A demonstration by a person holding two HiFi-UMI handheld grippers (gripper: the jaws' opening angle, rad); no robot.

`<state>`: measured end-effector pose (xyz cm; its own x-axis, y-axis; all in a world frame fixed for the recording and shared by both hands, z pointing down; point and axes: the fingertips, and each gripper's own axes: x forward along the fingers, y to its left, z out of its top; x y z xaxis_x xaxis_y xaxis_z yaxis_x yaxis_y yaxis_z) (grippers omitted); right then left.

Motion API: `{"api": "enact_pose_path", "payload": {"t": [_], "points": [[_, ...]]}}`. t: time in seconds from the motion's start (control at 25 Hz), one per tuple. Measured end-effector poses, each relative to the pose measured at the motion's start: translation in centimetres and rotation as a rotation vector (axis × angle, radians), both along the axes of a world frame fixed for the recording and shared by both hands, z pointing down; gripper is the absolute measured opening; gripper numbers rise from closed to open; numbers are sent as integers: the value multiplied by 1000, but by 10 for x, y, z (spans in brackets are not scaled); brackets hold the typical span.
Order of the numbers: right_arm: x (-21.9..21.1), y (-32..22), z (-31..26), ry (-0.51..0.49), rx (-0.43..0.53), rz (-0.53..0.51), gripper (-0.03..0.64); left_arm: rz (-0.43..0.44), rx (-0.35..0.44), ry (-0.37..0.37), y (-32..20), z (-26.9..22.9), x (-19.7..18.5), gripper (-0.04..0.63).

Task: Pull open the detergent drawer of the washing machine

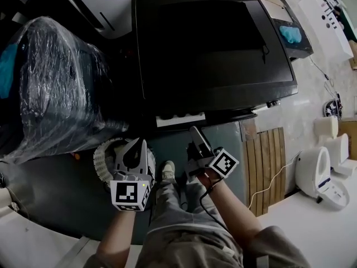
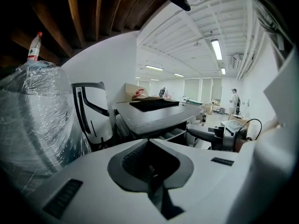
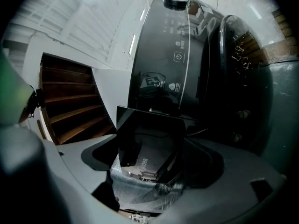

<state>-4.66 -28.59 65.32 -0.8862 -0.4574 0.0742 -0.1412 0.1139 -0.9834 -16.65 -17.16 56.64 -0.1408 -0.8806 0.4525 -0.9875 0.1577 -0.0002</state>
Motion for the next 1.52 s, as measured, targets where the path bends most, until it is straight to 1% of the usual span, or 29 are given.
{"api": "enact_pose_path", "payload": {"t": [0.36,0.72,1.04,1.2,1.36,1.52], "points": [[26,32,1,-2,-23,22,436,24,-14,-20,17,0,5,17],[44,51,1,-11,-55,71,423,38,-16,-13,33,-1,7,17],[61,75,3,0,-65,88,420,58,-30,-8,50,3,11,17],[64,77,5,5,-71,106,417,67,-36,10,55,3,14,17],[69,82,4,12,-82,112,416,68,-37,12,63,-2,15,17],[71,86,2,6,-90,140,388,71,-41,18,70,-5,18,17]]}}
